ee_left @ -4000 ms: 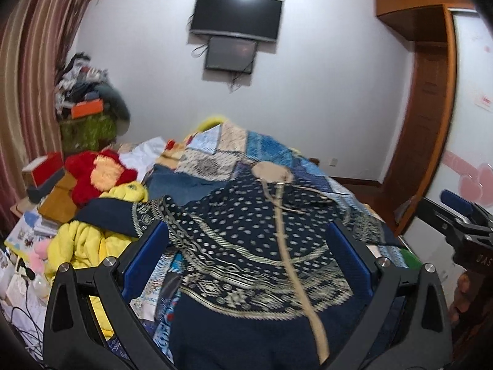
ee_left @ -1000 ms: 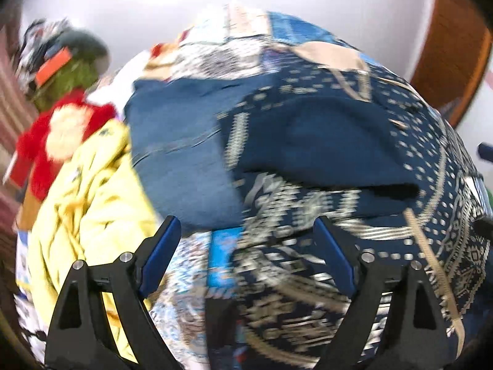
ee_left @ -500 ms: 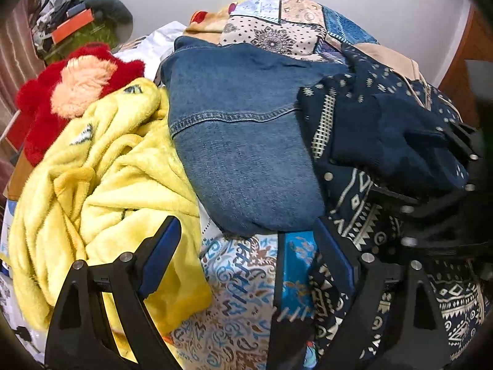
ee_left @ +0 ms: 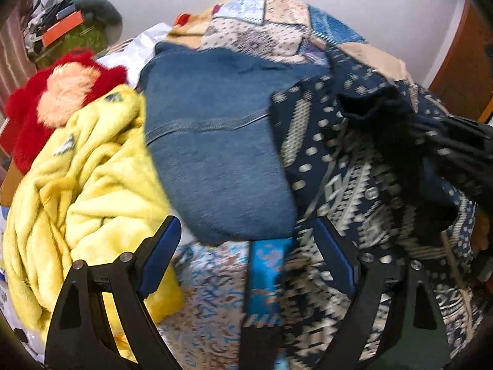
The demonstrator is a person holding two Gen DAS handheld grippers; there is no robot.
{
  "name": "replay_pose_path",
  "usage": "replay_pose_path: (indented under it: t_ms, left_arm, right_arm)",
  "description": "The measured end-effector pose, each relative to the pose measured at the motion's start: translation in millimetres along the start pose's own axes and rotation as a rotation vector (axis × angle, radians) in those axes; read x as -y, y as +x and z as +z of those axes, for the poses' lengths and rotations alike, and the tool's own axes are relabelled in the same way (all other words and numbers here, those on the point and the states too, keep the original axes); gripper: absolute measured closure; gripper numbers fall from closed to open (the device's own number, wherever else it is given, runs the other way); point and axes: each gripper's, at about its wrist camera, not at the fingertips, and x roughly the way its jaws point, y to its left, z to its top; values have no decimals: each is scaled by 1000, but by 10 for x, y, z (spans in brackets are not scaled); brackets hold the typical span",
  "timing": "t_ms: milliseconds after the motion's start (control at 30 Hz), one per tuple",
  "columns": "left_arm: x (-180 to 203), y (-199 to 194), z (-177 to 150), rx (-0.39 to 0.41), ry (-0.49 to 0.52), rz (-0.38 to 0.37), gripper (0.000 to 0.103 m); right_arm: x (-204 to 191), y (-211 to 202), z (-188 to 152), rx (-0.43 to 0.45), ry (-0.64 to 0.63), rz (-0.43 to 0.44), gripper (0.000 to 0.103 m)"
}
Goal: Fold large clothes
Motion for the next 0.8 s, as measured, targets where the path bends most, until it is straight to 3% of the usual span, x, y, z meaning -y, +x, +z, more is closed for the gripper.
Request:
replay_pose_path:
  t_ms: [167,333,400,500,600,700,800]
  left_arm:
    - [386,-89,127,21,44,-42,15]
    - [858,13,191,-11,85,-116,15]
    - [1049,143,170,-28,139,-85,15]
    - [1172,429,142,-84,194,45,14]
    - [1019,539,132,-103,106,42,4]
    - [876,593,104,-136,34,48,4]
    - [849,602,56,-134,43,85,3]
  right_arm:
    - [568,-682,-138,79,161,39,92]
    - [1149,-1173,-465,115,316,40,92]
    - [1357,-1267,-634,109,348,9,92]
    - [1604,-1252,-896,67,346,-87,92]
    - [1894,-1191,-1207,7,391,-119,92]
    - [2214,-1144,-1536,-43,454,-145,92]
    - [2436,-1078,-1761,-94,478,-166,92]
